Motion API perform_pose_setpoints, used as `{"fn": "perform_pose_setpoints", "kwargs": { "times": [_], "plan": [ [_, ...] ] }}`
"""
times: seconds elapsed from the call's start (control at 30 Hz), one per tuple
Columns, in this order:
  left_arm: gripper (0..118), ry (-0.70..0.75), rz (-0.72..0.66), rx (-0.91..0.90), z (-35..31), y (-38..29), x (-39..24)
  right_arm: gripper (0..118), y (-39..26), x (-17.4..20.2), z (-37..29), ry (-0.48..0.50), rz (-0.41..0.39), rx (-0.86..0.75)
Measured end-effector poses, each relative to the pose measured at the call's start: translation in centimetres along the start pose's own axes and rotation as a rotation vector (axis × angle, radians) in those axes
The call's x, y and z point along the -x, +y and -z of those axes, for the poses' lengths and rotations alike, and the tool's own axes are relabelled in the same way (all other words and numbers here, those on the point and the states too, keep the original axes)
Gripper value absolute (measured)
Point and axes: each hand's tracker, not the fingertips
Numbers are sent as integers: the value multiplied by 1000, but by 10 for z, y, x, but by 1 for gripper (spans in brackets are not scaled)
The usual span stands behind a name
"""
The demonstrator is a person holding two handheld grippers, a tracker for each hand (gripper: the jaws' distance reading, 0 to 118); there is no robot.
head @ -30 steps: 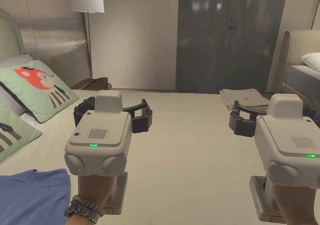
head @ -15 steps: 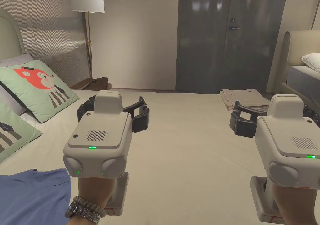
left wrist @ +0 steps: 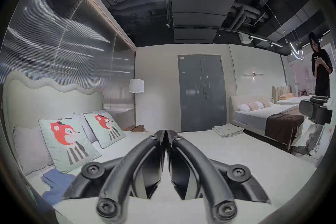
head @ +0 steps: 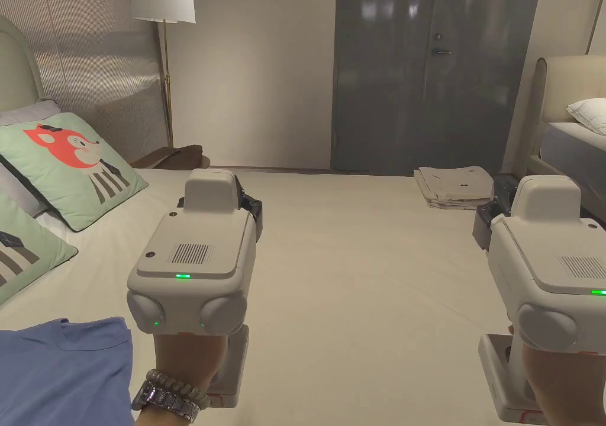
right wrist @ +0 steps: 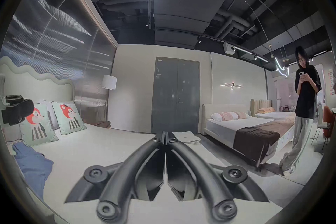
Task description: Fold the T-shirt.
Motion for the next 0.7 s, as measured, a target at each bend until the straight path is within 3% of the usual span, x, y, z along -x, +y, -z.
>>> {"fn": "perform_pose_setpoints", "kwargs": {
  "times": [0.17, 0.5, 0.7],
  "plan": [
    [0, 38, 16, -1, -5, 2, 13, 0, 0, 12, 7, 26, 15, 13],
    [0, 293, 45, 56, -39, 1, 117, 0, -3, 119, 23, 282, 51, 32],
    [0, 377, 57, 105, -55, -7, 159, 0, -11, 163, 29, 366, 64, 51]
  ]
}}
